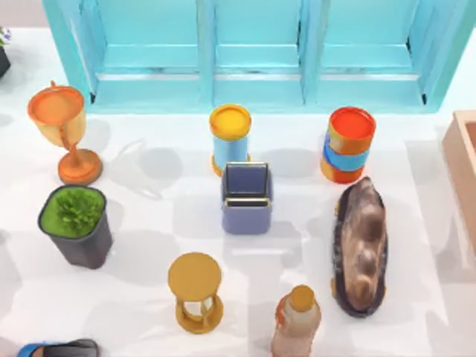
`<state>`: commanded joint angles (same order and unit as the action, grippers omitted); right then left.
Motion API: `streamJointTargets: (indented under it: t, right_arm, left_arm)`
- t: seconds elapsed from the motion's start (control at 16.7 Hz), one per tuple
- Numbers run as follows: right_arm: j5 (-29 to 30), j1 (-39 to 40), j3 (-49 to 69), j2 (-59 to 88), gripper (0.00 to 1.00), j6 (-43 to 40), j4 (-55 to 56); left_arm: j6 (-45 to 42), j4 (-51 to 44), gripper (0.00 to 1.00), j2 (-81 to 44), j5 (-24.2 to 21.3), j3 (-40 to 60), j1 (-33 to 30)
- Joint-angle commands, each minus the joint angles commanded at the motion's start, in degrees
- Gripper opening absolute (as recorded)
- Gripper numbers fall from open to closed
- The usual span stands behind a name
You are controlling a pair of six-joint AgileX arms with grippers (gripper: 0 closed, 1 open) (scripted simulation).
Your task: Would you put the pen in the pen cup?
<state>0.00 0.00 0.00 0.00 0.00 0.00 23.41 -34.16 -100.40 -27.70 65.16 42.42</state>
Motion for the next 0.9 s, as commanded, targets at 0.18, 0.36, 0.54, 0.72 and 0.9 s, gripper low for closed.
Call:
streamJointTargets:
  t: [0.18,0.36,0.54,0.72,0.9]
  right_arm:
    - [0.00,0.00,0.00,0.00,1.00,0.00,0.00]
    - [0.00,0.00,0.00,0.00,1.00,0.00,0.00]
    - [0.00,0.00,0.00,0.00,1.00,0.00,0.00]
    - [0.00,0.00,0.00,0.00,1.00,0.00,0.00]
    - [0.00,0.00,0.00,0.00,1.00,0.00,0.00]
  left_arm:
    - [1.12,-3.08,1.00,-7.38,-2.43,4.69,2.36]
    - [1.45,-4.27,1.00,-9.50,-3.23,6.06,3.08]
    - [1.45,-4.27,1.00,-9.50,-3.23,6.06,3.08]
    - [1.94,-3.22,1.00,-10.11,-3.08,5.80,2.48]
    - [4.41,2.53,1.00,-14.17,-2.63,5.36,0.36]
